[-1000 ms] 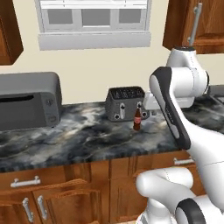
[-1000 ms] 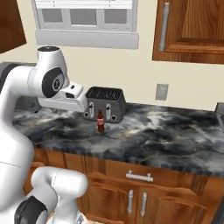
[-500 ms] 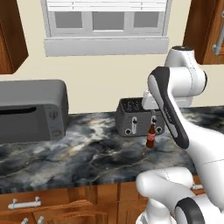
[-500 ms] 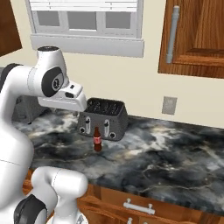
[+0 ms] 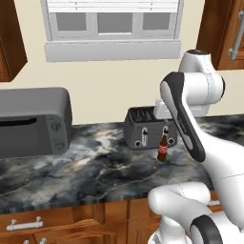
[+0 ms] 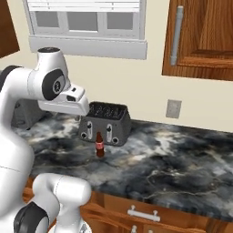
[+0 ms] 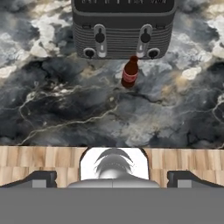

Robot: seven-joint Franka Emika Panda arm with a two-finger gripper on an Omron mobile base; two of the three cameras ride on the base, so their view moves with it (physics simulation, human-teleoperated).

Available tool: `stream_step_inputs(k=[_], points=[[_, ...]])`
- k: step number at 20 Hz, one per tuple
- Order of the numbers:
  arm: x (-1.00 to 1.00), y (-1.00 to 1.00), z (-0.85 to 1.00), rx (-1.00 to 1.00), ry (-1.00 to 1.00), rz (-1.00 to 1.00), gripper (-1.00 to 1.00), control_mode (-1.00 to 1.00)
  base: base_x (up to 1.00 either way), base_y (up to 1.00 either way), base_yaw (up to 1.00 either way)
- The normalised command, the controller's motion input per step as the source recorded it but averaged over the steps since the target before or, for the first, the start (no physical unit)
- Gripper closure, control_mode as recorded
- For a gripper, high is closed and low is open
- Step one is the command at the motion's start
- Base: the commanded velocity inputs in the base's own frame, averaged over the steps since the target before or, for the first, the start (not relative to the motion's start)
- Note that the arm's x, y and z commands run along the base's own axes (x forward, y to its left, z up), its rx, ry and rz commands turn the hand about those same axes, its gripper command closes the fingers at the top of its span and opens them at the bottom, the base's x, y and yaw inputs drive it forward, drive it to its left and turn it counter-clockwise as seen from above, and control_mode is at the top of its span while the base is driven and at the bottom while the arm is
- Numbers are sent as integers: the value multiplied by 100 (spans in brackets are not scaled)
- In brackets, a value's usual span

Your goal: Move the drinks to the dining counter.

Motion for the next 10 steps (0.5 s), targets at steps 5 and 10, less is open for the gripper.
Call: stream_step_inputs(k=[5, 10], points=[[0, 0, 0, 0, 0, 0, -100, 100, 26, -2, -26], [0, 0, 0, 0, 0, 0, -100, 100, 33, 0, -23]])
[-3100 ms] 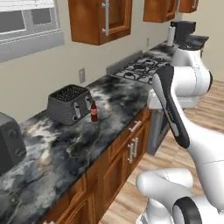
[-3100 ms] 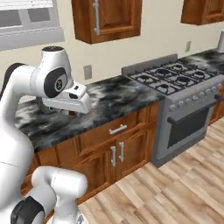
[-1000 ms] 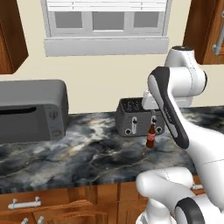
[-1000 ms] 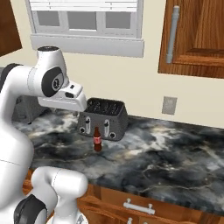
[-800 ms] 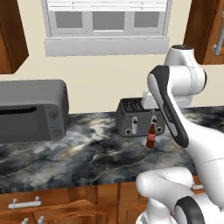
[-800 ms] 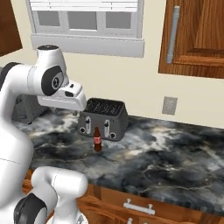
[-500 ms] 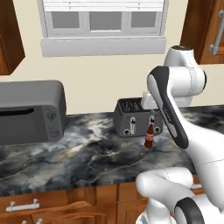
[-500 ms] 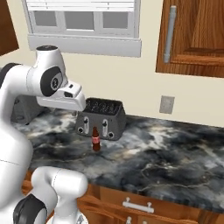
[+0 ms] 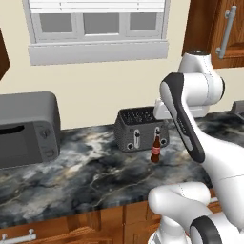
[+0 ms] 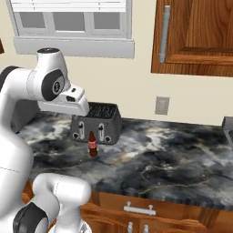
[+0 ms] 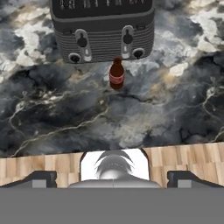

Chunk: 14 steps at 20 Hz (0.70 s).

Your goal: Move the drinks to the dining counter.

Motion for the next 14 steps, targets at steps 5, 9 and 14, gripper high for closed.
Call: stream_step_inputs(k=[5, 9, 14], points=[[38, 0, -20, 0, 0, -7, -100, -100, 7, 0, -3], [43, -11, -44, 1, 0, -3, -100, -100, 0, 0, 0], [41, -10, -47, 2, 0, -3, -100, -100, 0, 0, 0]])
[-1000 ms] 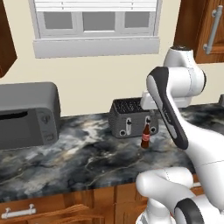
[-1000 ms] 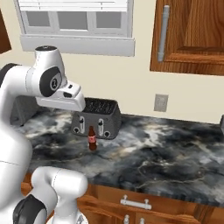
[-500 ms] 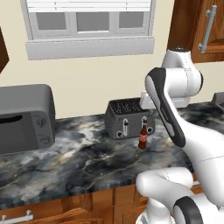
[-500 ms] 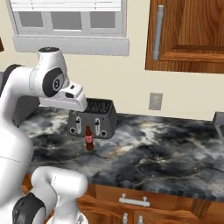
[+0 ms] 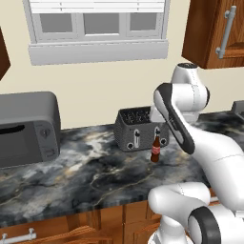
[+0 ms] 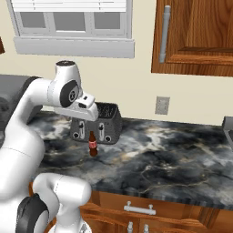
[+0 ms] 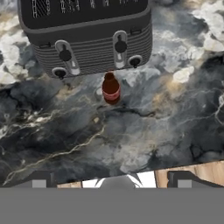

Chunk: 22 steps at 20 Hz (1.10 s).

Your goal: Move the drinks to the dining counter.

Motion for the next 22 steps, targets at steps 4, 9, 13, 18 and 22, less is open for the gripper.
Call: stream_step_inputs(k=[4, 9, 13, 18, 22], points=[[30, 0, -40, 0, 4, -6, -100, -100, 0, 0, 0], [27, -2, -36, 1, 5, -4, -100, -100, 0, 0, 0], [23, -3, -32, 0, 4, -1, -100, -100, 0, 0, 0], [15, -1, -32, 0, 7, 0, -100, -100, 0, 0, 0], [15, 0, -29, 0, 7, 0, -100, -100, 0, 0, 0]])
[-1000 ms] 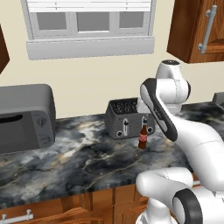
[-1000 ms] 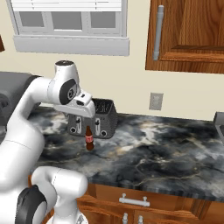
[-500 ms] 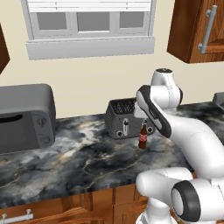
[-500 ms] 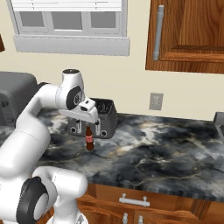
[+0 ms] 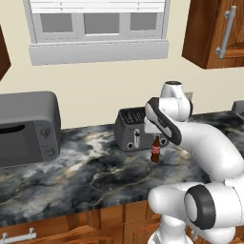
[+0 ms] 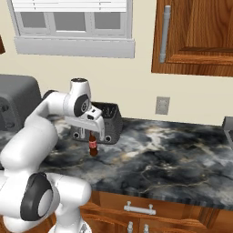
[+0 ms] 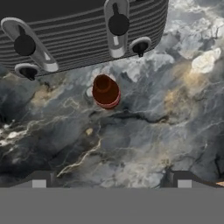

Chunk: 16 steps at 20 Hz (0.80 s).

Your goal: Move the drinks to the dining counter.

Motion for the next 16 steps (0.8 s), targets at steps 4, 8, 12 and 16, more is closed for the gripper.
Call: stream_step_inputs(k=[4, 8, 12, 16], points=[[20, 0, -21, 0, 7, 0, -100, -100, 0, 0, 0], [24, 0, -23, 0, 4, 0, -100, -100, 0, 0, 0], [29, 0, -22, 0, 2, 0, -100, -100, 0, 0, 0], [24, 0, -19, 0, 0, 0, -100, -100, 0, 0, 0]])
